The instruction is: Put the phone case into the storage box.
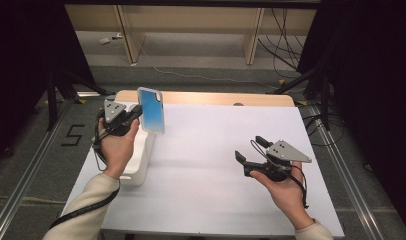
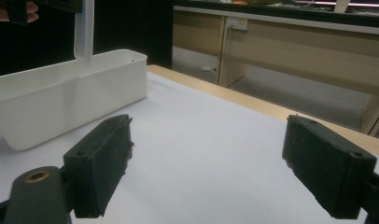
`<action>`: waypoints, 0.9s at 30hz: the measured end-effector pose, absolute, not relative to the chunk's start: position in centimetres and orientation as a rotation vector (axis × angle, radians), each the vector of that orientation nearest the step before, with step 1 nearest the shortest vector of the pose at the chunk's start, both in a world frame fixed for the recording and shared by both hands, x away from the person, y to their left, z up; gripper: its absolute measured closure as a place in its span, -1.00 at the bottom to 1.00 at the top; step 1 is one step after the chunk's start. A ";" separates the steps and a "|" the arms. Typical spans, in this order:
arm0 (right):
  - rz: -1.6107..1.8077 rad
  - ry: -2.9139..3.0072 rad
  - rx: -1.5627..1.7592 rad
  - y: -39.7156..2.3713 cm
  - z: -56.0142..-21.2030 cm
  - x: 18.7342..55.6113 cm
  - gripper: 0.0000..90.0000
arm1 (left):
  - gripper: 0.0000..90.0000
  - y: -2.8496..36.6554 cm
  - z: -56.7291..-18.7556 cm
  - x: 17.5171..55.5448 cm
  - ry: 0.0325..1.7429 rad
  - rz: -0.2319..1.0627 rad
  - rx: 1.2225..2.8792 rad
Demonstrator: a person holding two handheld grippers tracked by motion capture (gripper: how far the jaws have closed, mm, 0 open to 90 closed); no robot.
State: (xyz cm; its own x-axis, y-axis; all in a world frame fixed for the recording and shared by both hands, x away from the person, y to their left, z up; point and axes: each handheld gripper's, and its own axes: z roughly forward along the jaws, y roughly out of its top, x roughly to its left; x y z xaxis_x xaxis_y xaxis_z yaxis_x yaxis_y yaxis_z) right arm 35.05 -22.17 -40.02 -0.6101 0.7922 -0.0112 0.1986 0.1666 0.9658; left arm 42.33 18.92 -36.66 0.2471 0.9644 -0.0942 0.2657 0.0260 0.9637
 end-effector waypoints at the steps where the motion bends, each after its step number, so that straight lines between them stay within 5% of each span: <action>1: 1.452 1.917 0.934 -22.2 -40.0 35.0 -0.63 | 0.96 19.0 -36.6 42.4 1.226 0.837 1.460; 27: 1.448 1.923 0.950 -23.0 -40.4 34.3 -0.63 | 0.96 20.9 -36.3 42.7 1.268 0.876 1.415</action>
